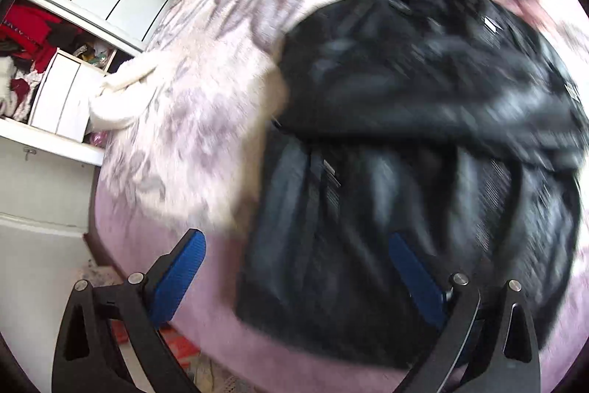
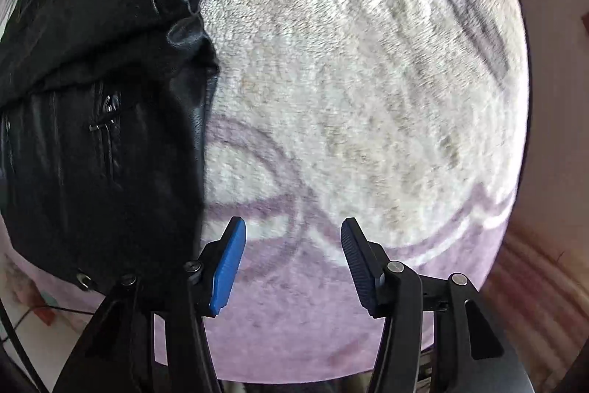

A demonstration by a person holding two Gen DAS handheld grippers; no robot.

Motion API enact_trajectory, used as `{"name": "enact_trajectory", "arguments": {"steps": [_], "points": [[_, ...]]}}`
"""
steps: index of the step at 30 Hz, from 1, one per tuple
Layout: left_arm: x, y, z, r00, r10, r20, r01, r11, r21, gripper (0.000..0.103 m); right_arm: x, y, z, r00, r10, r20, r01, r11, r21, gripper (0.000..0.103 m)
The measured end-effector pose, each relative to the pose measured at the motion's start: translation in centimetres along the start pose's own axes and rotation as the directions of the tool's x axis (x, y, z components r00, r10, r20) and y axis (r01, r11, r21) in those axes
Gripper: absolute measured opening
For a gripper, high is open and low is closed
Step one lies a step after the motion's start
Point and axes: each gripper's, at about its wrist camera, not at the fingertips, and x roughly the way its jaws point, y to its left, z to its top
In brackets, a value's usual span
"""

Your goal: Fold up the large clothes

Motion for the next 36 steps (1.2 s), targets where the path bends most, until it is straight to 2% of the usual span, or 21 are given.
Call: {"name": "enact_trajectory", "arguments": {"steps": [3,5,10,12,15,17,21,23,24,25,26,27,28,29,30,31,32,33,34,35,36], "points": [[-2.0,-6.0,-3.1,0.999,0.012,-0.044,-0.009,0.998,0.070,0.103,-1.2,-3.4,-2.0,0.995,-0.074,0.062,0.079,0.994,-0.078,0.067],[-3.1,-10.9,-5.3,0.997,-0.018,-0.078,0.028,0.991,0.128,0.103,-1.2,-6.3,-3.5,0.987,-0.132,0.092,0.141,0.985,-0.102,0.068],[-4.3,-22.0,-9.1,0.991,-0.083,-0.105,0.111,0.949,0.294,0.103,1.5,-12.5,-7.6,0.982,-0.186,0.037,0.189,0.976,-0.107,0.068],[-3.8,-25.6,-9.9,0.996,-0.044,-0.077,0.069,0.927,0.369,0.103,3.1,-15.3,-8.4,0.981,-0.195,-0.011,0.193,0.977,-0.093,0.068],[-0.8,-30.3,-10.8,0.996,0.084,-0.010,-0.069,0.875,0.479,0.103,5.3,-17.6,-8.4,0.980,-0.188,-0.069,0.184,0.981,-0.052,0.068],[1.3,-31.4,-11.1,0.992,0.125,-0.019,-0.098,0.855,0.510,0.103,6.1,-19.2,-7.6,0.982,-0.169,-0.086,0.169,0.986,-0.010,0.068],[1.8,-29.9,-9.7,0.996,0.088,-0.022,-0.068,0.886,0.460,0.103,6.1,-20.4,-4.4,0.992,-0.118,-0.048,0.119,0.992,0.027,0.068],[1.8,-29.0,-9.4,0.997,0.082,-0.013,-0.067,0.885,0.462,0.102,5.8,-20.0,-2.2,0.997,-0.078,-0.008,0.078,0.997,0.017,0.068],[1.9,-28.5,-9.1,0.996,0.089,-0.005,-0.077,0.884,0.460,0.089,5.7,-19.6,-1.1,0.999,-0.040,0.013,0.040,0.999,0.014,0.068],[2.0,-27.7,-8.6,0.995,0.097,0.005,-0.089,0.889,0.449,0.069,5.7,-19.2,0.5,0.999,0.035,0.038,-0.035,0.999,0.014,0.068],[2.3,-26.6,-8.1,0.997,0.076,-0.019,-0.061,0.903,0.425,0.034,5.7,-18.7,1.4,0.994,0.096,0.053,-0.097,0.995,0.016,0.068],[2.7,-25.8,-7.7,0.998,0.041,-0.053,-0.017,0.918,0.395,0.025,5.8,-18.2,3.1,0.974,0.213,0.073,-0.215,0.977,0.017,0.068],[3.0,-25.1,-7.1,0.997,0.009,-0.072,0.019,0.928,0.372,0.022,6.7,-17.8,4.4,0.945,0.316,0.085,-0.320,0.947,0.030,0.068],[3.2,-24.5,-6.6,0.997,-0.009,-0.082,0.038,0.932,0.360,0.013,6.9,-17.5,5.5,0.915,0.393,0.092,-0.398,0.917,0.041,0.069],[3.2,-23.8,-6.1,0.996,-0.020,-0.088,0.049,0.936,0.348,0.012,7.2,-16.9,7.1,0.865,0.492,0.100,-0.498,0.866,0.048,0.073],[3.2,-23.0,-5.7,0.996,-0.035,-0.087,0.063,0.940,0.334,0.011,7.5,-16.0,8.8,0.785,0.609,0.111,-0.616,0.786,0.046,0.080],[3.0,-22.2,-5.3,0.996,-0.042,-0.080,0.066,0.943,0.325,0.010,7.8,-15.3,10.0,0.716,0.688,0.119,-0.696,0.717,0.042,0.082],[2.8,-21.3,-5.0,0.997,-0.044,-0.067,0.063,0.946,0.318,0.010,8.2,-14.0,11.8,0.625,0.771,0.122,-0.779,0.626,0.036,0.086],[2.3,-20.4,-4.8,0.998,-0.041,-0.047,0.054,0.949,0.310,0.009,8.7,-12.8,13.1,0.550,0.826,0.121,-0.834,0.551,0.035,0.088],[1.6,-20.2,-4.8,0.998,-0.042,-0.038,0.051,0.951,0.305,0.009,9.4,-11.7,14.4,0.494,0.862,0.116,-0.869,0.493,0.038,0.088],[1.3,-19.5,-4.7,0.998,-0.046,-0.032,0.053,0.954,0.295,0.009,10.4,-10.4,15.6,0.455,0.886,0.093,-0.891,0.452,0.049,0.088]]}}
